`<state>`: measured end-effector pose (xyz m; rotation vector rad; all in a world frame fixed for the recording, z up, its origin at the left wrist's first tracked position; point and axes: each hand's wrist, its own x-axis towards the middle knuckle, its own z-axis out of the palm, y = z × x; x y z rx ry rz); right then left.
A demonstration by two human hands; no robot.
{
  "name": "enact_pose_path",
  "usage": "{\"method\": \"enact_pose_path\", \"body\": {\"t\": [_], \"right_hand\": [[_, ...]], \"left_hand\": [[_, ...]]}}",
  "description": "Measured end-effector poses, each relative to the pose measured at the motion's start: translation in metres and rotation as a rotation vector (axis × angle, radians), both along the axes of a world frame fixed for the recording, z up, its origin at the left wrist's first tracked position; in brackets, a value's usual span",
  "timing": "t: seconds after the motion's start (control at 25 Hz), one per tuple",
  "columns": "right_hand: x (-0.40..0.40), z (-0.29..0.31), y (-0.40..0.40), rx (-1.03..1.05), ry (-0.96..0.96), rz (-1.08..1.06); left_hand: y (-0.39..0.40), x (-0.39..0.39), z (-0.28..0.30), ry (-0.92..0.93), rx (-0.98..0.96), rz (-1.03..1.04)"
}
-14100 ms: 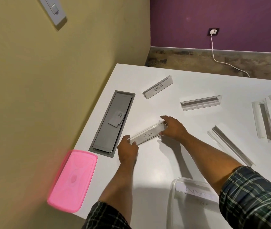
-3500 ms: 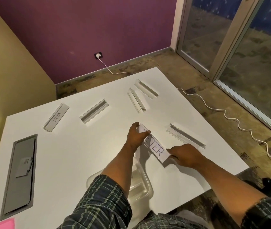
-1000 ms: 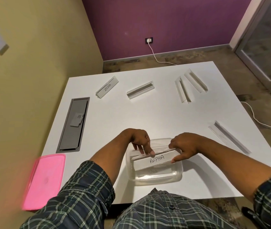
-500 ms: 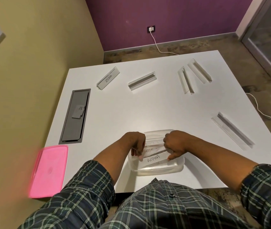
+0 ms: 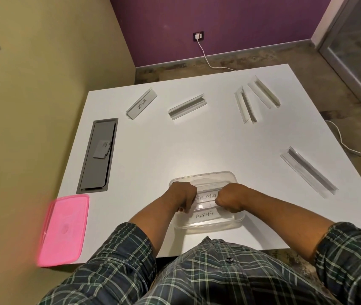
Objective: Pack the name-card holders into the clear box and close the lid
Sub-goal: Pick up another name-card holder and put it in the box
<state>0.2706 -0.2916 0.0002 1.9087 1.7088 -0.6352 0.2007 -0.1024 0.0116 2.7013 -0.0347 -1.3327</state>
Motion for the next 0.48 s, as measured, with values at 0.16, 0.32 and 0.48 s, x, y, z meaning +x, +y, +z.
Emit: {"method": "enact_pose_path", "body": {"t": [0.16, 0.32, 0.48], "right_hand": [[-0.009, 0.000, -0.003, 0.018, -0.014, 0.010], [-0.008, 0.003, -0.011, 0.183, 0.038, -0.103], [0.006, 0.013, -0.032, 0.587, 0.012, -0.432]], "left_hand": [[-0.004, 0.001, -0.001, -0.039, 0.049, -0.045], [-0.009, 0.012, 0.004, 0.070, -0.020, -0.005], [-0.024, 0.041, 0.021, 0.046, -0.190, 0.108]]}}
